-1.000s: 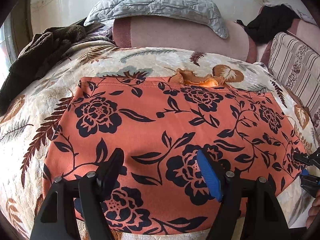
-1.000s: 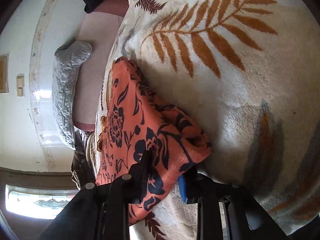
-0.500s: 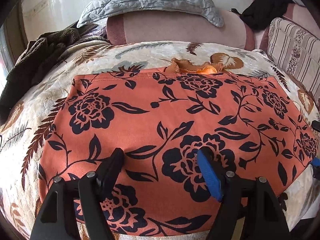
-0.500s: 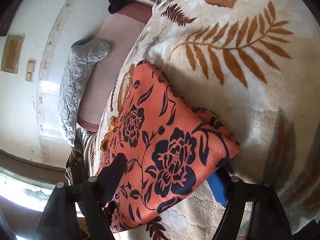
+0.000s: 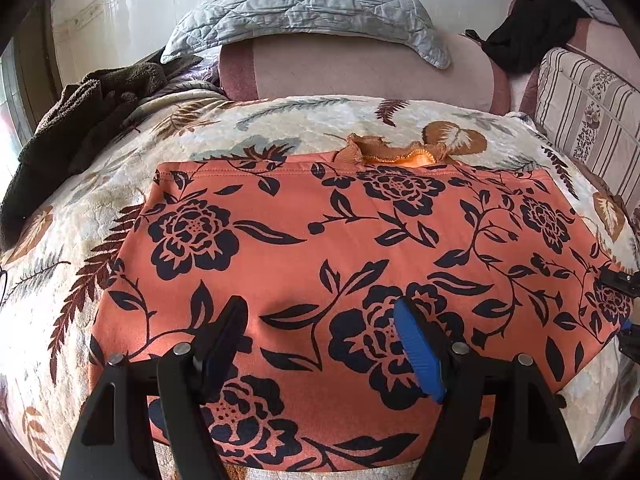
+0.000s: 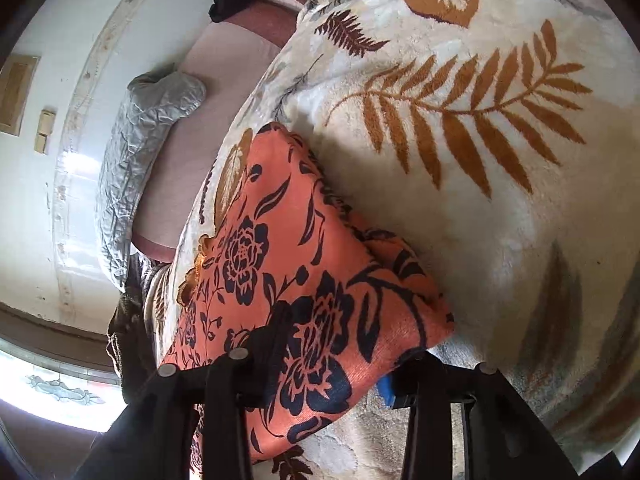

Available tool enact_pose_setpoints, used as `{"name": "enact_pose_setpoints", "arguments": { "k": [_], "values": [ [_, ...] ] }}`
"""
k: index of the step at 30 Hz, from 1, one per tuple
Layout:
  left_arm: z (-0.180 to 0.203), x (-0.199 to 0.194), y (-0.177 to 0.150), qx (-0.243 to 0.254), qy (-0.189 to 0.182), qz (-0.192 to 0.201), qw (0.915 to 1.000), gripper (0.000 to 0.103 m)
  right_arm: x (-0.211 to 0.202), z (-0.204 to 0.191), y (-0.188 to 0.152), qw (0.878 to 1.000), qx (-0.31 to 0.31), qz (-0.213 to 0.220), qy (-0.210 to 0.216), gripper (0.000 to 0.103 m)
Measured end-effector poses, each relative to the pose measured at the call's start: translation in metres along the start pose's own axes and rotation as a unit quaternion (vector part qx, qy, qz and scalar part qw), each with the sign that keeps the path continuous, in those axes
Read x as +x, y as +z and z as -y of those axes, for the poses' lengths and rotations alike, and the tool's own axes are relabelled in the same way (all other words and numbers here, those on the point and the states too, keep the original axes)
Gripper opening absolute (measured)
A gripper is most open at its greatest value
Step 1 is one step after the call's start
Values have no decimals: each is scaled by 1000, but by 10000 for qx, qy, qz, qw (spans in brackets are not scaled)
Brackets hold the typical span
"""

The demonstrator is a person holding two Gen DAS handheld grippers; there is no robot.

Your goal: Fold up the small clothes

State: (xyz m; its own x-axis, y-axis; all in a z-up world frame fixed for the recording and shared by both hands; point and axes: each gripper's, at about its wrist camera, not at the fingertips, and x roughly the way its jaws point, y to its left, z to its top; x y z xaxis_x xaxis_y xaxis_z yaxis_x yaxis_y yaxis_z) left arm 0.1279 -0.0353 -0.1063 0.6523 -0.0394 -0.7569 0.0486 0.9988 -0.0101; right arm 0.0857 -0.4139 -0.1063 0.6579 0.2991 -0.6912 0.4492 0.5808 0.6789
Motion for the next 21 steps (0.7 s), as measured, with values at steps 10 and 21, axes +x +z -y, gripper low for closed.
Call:
{"name": "enact_pose_setpoints", "arguments": {
  "k": [10, 21],
  "values": [
    [7, 16, -6, 271, 214, -162, 9993, 78, -1, -18, 6, 9986, -341, 26, -402, 13],
    [6, 18, -6, 262, 167, -176, 9994, 78, -38, 2, 38, 9946, -887, 80, -526, 66]
  ]
}}
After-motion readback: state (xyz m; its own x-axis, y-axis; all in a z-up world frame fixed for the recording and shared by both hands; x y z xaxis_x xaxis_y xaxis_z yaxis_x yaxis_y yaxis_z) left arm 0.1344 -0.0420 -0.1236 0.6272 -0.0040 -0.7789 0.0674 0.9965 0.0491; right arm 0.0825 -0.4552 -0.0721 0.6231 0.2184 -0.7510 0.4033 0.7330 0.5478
